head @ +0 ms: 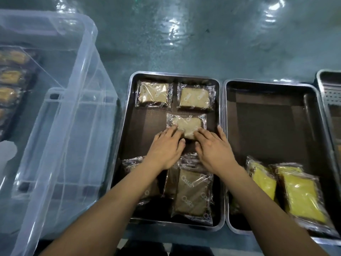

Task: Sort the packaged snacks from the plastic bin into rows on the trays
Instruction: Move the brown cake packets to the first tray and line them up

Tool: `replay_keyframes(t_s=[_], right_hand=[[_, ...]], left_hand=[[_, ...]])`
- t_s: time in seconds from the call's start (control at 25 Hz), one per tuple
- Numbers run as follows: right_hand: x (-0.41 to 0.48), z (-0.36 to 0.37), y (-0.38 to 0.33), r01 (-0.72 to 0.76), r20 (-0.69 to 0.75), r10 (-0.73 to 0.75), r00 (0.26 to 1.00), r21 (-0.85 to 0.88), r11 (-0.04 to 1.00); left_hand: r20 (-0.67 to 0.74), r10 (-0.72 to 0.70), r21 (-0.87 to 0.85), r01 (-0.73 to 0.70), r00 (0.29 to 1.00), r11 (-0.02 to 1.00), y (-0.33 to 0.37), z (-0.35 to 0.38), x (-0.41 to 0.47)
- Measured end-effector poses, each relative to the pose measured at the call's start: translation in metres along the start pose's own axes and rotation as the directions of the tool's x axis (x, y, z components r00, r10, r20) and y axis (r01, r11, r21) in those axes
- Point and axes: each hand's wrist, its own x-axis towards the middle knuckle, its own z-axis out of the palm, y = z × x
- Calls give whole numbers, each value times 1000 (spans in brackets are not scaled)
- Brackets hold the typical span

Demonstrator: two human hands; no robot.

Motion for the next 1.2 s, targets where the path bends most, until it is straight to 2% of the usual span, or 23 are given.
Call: replay_keyframes(t_s=[0.44,0.64,0.76,0.88,1.04,1.2], right_hand=[[2,-9,5,-47,11,47,999,2,999],[-6,-15,-37,109,12,-111,994,100,989],[-14,-10,-67,228,38,-234,972,122,966],[-21,-2,-91,321,97,-336,937,141,936],[-29,9,-107,368,143,-384,912,125,921],[-40,18,-112,352,135,-357,924,59,934]], left_hand=[[39,16,109,-20,999,994,10,-4,0],[-54,-111,44,113,992,993,-3,2,-88],[-61,-211,26,213,976,977,-26,20,-158],[-50,-230,-4,230,972,973,-46,41,-202],[-54,-163,115,168,985,979,-54,56,-210],[-84,-200,179,213,976,961,-53,51,-191]])
